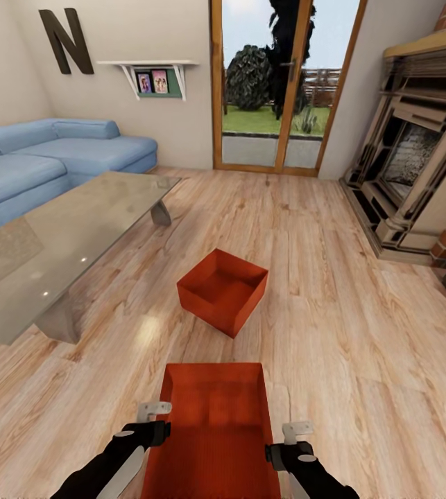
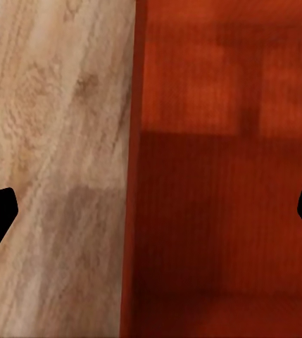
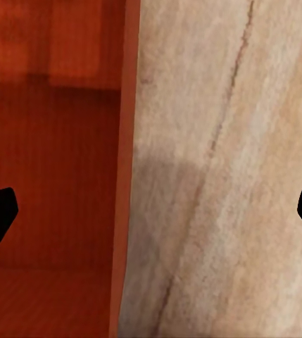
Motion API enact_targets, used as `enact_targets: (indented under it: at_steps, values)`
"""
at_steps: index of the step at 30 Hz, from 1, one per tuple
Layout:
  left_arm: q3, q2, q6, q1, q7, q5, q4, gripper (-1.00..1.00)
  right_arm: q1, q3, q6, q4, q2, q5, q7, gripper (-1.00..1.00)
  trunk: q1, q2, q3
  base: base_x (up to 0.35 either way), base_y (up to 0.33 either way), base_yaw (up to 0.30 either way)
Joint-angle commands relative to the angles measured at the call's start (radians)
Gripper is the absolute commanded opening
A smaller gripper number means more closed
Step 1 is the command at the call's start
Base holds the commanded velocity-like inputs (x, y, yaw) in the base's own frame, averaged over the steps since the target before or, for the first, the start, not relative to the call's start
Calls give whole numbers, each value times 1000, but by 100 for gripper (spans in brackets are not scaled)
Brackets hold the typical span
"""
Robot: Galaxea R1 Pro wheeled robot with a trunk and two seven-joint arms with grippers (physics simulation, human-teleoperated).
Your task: Move the two storage containers from the living room to the garage. In the garage, place one container on the floor and stack the other container on top of it (either order is fine).
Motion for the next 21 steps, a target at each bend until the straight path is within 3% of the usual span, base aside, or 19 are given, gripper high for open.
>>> enact_targets:
  at_steps: [1, 21]
  values:
    - [-6, 1, 1, -1, 10, 9, -4, 100, 0, 9, 5, -2, -1, -10, -9, 100, 0, 0, -2, 0, 0, 0]
    - [-3, -3, 4, -2, 9, 9, -13, 100, -1, 8, 6, -3, -1, -8, -10, 100, 0, 0, -12, 0, 0, 0]
